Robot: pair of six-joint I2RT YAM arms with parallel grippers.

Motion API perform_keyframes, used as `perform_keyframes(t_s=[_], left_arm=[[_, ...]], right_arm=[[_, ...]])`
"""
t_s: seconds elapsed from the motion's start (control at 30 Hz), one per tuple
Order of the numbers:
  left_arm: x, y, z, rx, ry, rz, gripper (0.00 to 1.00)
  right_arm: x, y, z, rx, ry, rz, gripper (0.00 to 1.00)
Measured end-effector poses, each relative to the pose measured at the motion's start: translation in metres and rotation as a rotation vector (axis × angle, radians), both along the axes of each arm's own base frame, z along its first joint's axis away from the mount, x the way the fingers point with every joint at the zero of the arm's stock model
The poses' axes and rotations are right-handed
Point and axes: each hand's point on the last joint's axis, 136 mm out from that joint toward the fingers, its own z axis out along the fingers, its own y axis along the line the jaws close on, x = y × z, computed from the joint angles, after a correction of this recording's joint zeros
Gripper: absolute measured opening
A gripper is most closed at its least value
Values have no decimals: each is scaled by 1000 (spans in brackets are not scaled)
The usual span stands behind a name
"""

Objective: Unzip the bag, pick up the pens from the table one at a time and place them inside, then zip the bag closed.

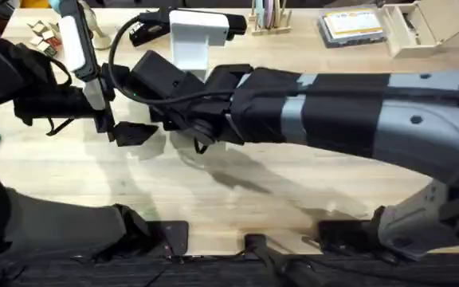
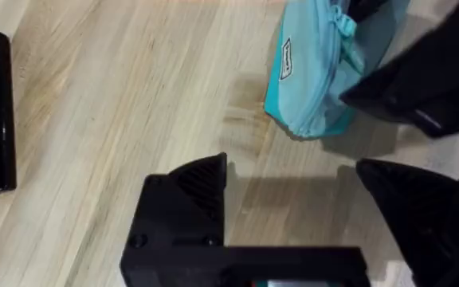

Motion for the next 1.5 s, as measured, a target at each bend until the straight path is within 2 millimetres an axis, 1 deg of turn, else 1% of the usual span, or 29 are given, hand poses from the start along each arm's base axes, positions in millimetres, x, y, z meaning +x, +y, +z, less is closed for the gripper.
perform_keyframes(t_s=[0.2,0.3,0.4,0.5,0.67,0.9,1.1,1.2,1.3,1.33,1.37,1.43,1.5], left_arm=[[-1,-1,0,-4,7,0,993],[-2,-1,0,-7,12,0,993],[-3,-1,0,-8,14,0,993],[-3,-2,0,-9,16,0,993],[-3,-2,0,-9,16,0,993],[-3,-2,0,-9,16,0,993],[-3,-2,0,-9,16,0,993],[-3,-2,0,-10,16,0,993],[-6,-4,1,-26,31,1,993],[-5,-8,5,-53,21,1,993],[-4,-9,7,-64,15,1,993],[-2,-13,11,-92,-1,-2,992],[-1,-18,15,-114,-15,-12,993]], right_arm=[[8,-5,0,3,-3,-22,474],[11,-6,-5,-5,2,-30,372],[14,-9,-13,-20,8,-38,242],[18,-12,-17,-28,11,-47,144],[21,-14,-17,-26,11,-57,44],[22,-15,-17,-29,10,-55,35],[22,-15,-17,-75,-10,8,30],[21,-15,-13,-93,-23,43,31],[21,-15,4,-89,-51,77,31],[19,-15,28,-63,-83,106,31],[19,-15,35,-54,-93,110,32],[18,-17,44,-46,-105,115,32],[19,-18,45,-49,-108,117,32]])
